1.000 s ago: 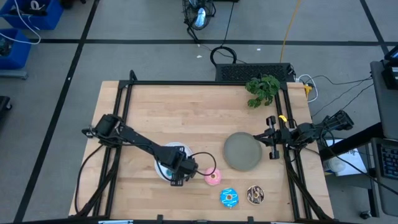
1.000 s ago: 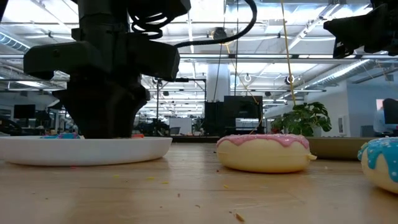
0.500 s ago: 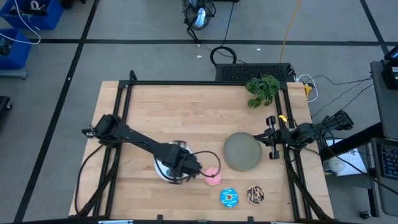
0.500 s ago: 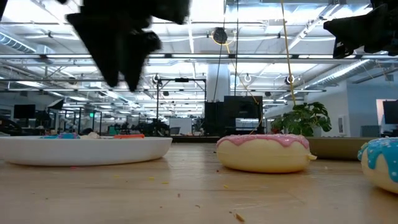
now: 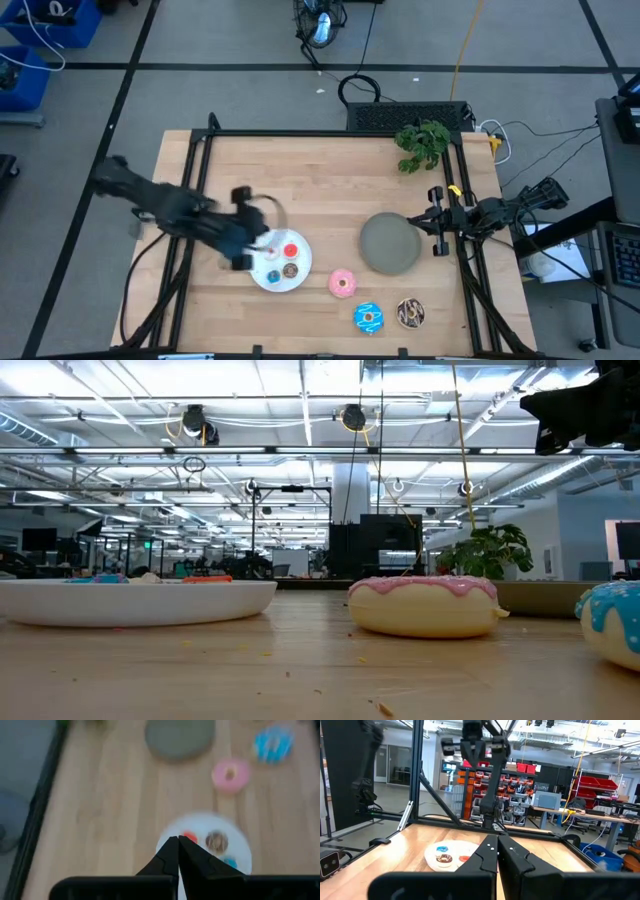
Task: Pick & Place donuts
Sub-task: Put the large black donut on the dark gray plate
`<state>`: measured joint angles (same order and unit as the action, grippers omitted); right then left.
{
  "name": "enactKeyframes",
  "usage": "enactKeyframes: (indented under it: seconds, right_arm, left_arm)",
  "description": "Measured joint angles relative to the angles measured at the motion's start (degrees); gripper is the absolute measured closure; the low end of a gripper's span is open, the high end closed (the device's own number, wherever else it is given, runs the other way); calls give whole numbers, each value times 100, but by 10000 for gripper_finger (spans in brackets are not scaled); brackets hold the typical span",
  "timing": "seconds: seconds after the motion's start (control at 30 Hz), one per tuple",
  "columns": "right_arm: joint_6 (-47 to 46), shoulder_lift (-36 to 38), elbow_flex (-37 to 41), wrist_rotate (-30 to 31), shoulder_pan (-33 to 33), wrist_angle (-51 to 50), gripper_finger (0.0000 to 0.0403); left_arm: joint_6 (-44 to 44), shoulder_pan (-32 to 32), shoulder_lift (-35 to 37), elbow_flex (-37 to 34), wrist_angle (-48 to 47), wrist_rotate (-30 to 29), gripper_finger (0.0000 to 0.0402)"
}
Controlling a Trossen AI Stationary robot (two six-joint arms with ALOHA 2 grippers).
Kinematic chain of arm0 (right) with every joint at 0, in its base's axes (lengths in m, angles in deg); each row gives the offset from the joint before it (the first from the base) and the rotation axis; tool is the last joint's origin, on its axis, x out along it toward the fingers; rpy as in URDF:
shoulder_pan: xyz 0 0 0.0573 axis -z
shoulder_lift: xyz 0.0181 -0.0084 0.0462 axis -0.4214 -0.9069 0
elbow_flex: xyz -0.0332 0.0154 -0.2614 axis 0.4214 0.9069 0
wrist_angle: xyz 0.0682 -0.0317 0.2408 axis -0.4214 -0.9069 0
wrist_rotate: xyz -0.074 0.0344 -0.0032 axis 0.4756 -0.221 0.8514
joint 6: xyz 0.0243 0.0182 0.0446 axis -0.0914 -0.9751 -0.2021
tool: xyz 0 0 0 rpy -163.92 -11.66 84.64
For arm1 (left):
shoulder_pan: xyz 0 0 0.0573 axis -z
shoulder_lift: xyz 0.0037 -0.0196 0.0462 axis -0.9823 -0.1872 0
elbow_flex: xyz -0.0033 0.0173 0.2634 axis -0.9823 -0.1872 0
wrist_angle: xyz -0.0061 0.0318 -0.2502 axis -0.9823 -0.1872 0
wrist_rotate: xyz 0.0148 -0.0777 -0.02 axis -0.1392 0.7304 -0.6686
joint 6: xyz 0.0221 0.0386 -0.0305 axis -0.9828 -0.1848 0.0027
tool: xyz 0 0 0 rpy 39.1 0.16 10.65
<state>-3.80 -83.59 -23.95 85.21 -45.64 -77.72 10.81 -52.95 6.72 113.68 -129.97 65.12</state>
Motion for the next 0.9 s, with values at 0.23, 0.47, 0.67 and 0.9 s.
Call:
enactKeyframes:
  seconds: [0.23, 0.47, 0.67, 0.9]
  right_arm:
    - [-12, 0, 0, 0, 0, 12, 403]
    - [-170, -2, 0, 2, -1, 49, 403]
    - [-397, -38, 0, 0, -2, -170, 403]
    - [-1036, -427, -63, 12, 0, -105, 403]
  left_arm:
    - [-280, -246, 2644, -3406, 2990, 62, 398]
    - [-1419, -821, 4326, -5935, 5902, 657, 399]
    - [-1749, -997, 4743, -7018, 6721, 528, 397]
    - [-2517, -1254, 4777, -8229, 8097, 510, 394]
